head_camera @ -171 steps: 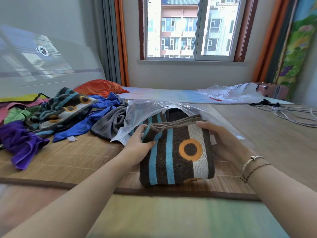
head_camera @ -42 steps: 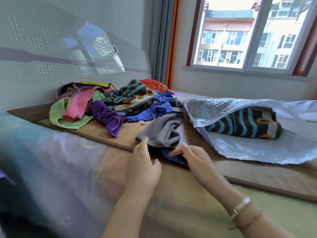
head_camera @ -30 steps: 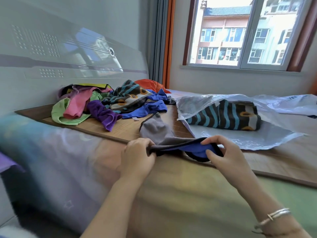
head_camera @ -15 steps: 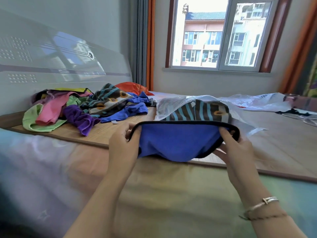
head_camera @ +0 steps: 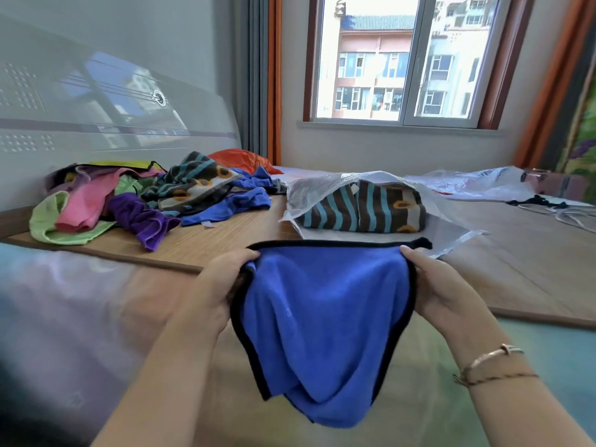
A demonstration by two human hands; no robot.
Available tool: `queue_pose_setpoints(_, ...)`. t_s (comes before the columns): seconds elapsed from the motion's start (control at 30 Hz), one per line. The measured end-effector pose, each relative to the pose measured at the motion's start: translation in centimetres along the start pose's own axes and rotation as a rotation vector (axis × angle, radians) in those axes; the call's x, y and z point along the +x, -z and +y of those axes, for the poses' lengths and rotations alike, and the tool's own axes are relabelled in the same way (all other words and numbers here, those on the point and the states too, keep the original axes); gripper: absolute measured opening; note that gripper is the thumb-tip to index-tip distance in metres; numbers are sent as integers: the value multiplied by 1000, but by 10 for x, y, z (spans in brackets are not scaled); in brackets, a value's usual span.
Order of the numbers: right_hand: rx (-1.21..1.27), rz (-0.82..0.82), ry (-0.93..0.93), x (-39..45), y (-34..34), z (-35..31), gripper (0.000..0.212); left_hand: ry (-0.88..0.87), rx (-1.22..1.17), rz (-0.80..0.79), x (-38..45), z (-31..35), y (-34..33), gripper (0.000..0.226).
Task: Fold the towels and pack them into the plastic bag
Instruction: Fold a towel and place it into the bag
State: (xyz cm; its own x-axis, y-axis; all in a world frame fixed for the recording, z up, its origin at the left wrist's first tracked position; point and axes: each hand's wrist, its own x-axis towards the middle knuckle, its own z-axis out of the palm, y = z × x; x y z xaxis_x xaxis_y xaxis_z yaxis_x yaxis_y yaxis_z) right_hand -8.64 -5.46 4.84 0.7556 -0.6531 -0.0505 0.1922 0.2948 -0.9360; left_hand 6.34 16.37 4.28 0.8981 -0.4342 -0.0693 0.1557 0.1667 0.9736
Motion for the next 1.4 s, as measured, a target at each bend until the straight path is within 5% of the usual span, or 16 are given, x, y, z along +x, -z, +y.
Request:
queue_pose_setpoints(0.13, -172, 87, 129, 14, 7, 9, 6, -59, 223, 95, 18, -2, 10, 17)
queue_pose_setpoints(0.33, -943, 389, 575, 25, 6, 21, 9, -497, 949, 436, 25, -12, 34, 14)
queue_pose_setpoints(0.43, -657, 303, 381, 34, 1, 21, 10, -482, 858, 415, 25, -13, 31, 21)
queue_pose_setpoints(0.5, -460, 217, 278, 38, -3, 21, 8, -347, 481, 286, 25, -10, 24, 13)
queue_pose_setpoints(0.6, -361, 224, 448, 49, -5, 21, 7, -326, 128, 179, 38, -6, 12, 6)
queue_pose_setpoints(0.7, -443, 102, 547, 60, -8, 24, 28, -613, 364, 96, 58, -15, -6, 31)
queue_pose_setpoints(0.83, -836, -82, 429, 67, -3, 45, 78, -597, 745, -104, 67, -49, -18, 89)
queue_pose_setpoints(0.93, -974, 131, 663, 54, 3, 47, 71, -693, 887, -24, 65, -57, -18, 80)
queue_pose_setpoints(1.0, -1024, 259, 795, 41, 4, 42, 48, -767, 874, 63, 62, -51, -17, 63)
queue_pose_setpoints(1.13, -1162, 237, 478, 11, 6, 32, 8, -786, 899, 106, 43, -47, -16, 31)
queue_pose_setpoints(1.3, -1146, -117, 38, -21, 15, 37, 8, -791, 926, -61, 11, -48, -22, 21)
queue_pose_setpoints(1.4, -1152, -256, -60, -41, 26, 48, 14, -666, 980, -258, 0, -51, -21, 15)
